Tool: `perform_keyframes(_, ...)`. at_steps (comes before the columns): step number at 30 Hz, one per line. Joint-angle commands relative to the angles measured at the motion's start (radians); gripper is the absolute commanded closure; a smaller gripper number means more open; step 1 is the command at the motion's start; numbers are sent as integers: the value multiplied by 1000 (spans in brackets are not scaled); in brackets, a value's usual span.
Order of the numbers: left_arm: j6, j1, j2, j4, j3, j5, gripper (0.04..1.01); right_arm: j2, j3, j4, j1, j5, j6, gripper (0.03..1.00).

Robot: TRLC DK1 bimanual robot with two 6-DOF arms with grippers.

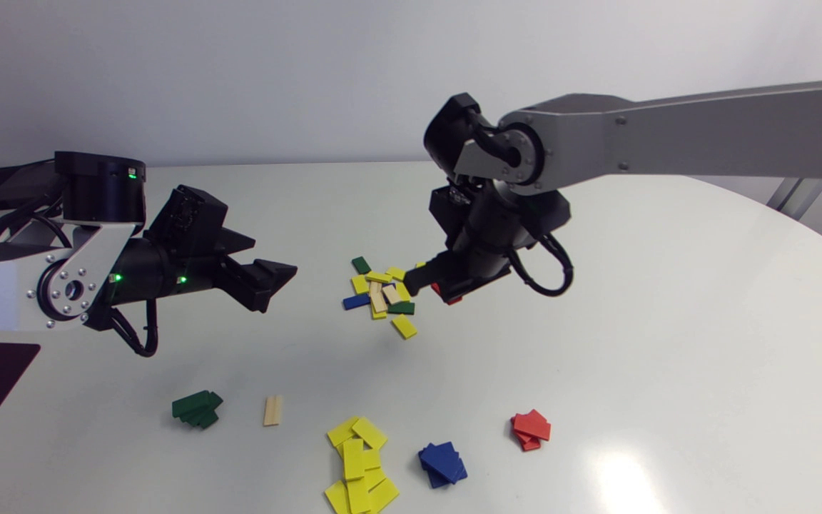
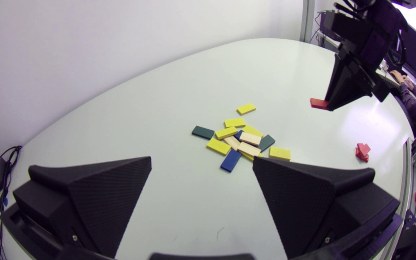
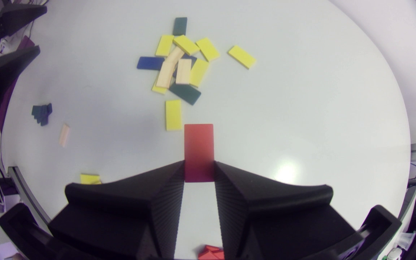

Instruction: Take domino bricks one by one from the mixed stack on the table and place each onto the existing stack of the same color.

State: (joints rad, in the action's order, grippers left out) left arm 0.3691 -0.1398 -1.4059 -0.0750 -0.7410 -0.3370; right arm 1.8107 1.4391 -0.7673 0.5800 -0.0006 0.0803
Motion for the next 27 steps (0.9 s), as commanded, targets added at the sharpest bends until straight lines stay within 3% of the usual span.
perform_keyframes(1, 2, -9, 25, 6, 35, 1, 43, -74, -101, 36, -19, -9, -34, 849)
perform_keyframes(11, 10, -15, 44, 6, 60, 15, 43, -269, -399, 149, -43, -33, -99, 849)
perform_keyframes(27, 16, -30, 41, -6, 86, 27, 43, -478, -668, 195, -58, -79, -189, 849)
